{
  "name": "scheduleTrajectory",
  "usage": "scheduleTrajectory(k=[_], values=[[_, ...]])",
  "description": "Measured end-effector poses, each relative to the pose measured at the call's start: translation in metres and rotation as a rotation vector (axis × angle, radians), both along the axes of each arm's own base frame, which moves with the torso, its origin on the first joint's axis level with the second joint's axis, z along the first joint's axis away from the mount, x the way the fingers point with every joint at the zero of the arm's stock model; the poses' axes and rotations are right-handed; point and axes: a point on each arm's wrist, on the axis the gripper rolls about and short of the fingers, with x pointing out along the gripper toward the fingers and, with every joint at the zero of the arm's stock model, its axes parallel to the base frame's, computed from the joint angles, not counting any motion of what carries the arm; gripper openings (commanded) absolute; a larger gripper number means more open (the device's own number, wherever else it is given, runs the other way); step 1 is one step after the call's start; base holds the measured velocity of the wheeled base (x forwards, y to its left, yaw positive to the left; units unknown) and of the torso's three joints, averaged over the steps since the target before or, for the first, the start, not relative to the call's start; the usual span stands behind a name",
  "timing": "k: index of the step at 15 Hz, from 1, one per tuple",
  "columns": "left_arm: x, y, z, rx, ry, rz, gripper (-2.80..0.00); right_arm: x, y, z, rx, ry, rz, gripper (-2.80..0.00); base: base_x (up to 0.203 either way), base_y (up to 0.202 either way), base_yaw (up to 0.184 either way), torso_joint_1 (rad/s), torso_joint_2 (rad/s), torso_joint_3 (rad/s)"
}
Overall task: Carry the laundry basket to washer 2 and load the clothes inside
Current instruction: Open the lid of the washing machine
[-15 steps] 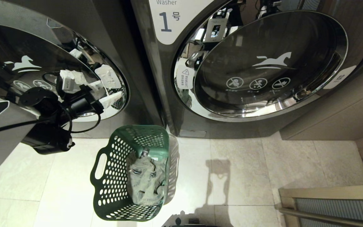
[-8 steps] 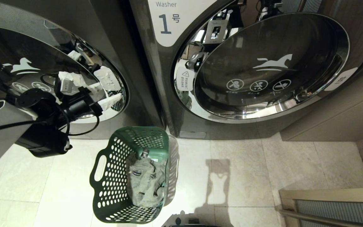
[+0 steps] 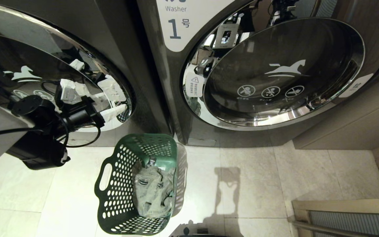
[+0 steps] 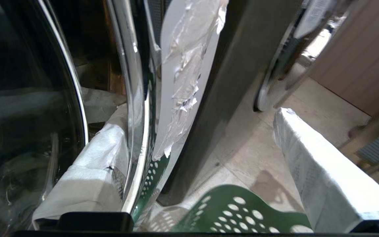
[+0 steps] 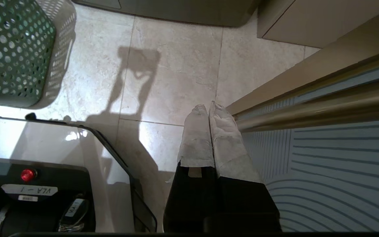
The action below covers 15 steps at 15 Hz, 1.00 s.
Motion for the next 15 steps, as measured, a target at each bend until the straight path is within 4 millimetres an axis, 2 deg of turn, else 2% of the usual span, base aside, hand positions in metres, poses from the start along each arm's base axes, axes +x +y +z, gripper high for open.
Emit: scheduleTrajectory(k=[7, 12, 15], values=[[-0.006, 0.0, -0.001, 0.001, -0.005, 0.022, 0.0, 0.0, 0.0, 0.0, 0.0, 0.0, 0.001, -2.8, 0.0, 0.0, 0.0, 0.0, 0.0, 0.0], [-0.018, 0.001, 0.004, -0.016, 0.023, 0.047, 0.0, 0.0, 0.0, 0.0, 0.0, 0.0, 0.001, -2.8, 0.0, 0.0, 0.0, 0.0, 0.0, 0.0], [-0.021, 0.016, 0.009, -0.032, 0.032, 0.095, 0.0, 0.0, 0.0, 0.0, 0.0, 0.0, 0.002, -2.8, 0.0, 0.0, 0.0, 0.0, 0.0, 0.0]])
